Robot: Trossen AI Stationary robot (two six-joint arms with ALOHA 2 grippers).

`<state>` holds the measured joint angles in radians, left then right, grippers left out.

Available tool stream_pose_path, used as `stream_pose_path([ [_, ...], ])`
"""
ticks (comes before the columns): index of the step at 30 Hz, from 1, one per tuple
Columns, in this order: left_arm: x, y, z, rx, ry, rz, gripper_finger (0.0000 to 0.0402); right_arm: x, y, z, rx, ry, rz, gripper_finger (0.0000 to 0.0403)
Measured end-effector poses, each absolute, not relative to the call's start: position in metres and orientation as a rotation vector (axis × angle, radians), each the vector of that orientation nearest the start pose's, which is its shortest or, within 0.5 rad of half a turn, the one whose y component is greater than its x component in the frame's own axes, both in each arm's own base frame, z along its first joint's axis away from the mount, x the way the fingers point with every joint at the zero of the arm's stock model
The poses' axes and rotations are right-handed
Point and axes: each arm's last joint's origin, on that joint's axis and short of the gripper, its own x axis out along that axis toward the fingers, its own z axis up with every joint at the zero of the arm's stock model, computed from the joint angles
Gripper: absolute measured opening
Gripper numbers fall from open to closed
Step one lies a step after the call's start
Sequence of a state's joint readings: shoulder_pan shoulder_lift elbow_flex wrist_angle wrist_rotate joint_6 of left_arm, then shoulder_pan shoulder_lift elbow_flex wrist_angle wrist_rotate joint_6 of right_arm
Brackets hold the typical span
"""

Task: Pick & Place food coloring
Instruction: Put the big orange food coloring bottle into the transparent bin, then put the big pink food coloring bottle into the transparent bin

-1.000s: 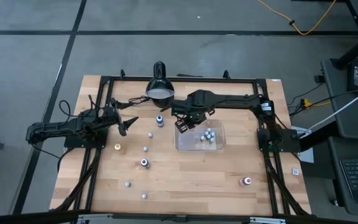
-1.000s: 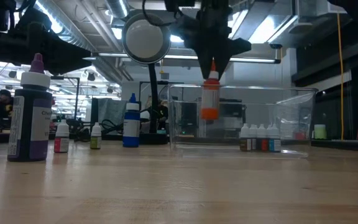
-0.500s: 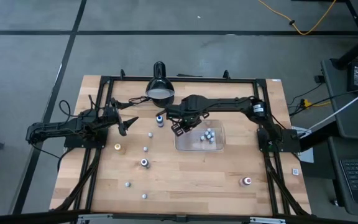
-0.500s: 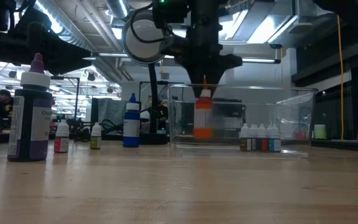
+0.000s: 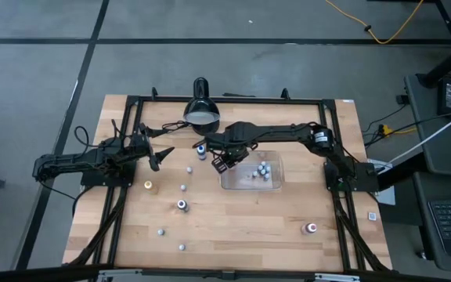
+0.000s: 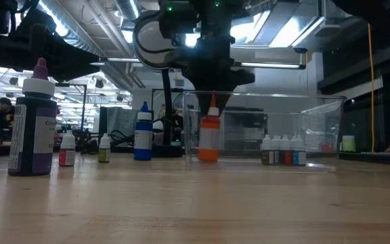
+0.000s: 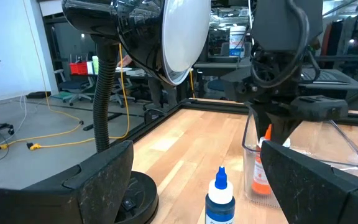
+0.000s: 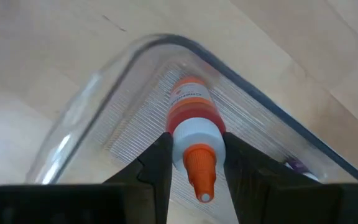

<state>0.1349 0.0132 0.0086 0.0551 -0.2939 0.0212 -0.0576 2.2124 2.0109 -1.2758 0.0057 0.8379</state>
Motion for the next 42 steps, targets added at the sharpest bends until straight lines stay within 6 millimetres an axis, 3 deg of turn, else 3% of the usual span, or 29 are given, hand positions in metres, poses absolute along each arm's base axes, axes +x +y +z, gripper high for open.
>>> stream_pose_path([
  [9, 0.095, 0.021, 0.171, 0.017, -0.046, 0.429, 0.0347, 0.441, -0.025, 0.227, 0.71, 1.35, -0.648, 0.0127],
  [20, 0.095, 0.021, 0.171, 0.017, -0.046, 0.429, 0.0347, 0.441, -0.023, 0.229, 0.681, 1.34, -0.66, 0.0184],
  [34, 0.095, 0.021, 0.171, 0.017, -0.047, 0.429, 0.0347, 0.423, -0.007, 0.271, 0.597, 1.258, -0.645, 0.0227],
  [42, 0.095, 0.021, 0.171, 0.017, -0.046, 0.429, 0.0347, 0.391, 0.015, 0.305, 0.538, 1.324, -0.635, 0.0266],
])
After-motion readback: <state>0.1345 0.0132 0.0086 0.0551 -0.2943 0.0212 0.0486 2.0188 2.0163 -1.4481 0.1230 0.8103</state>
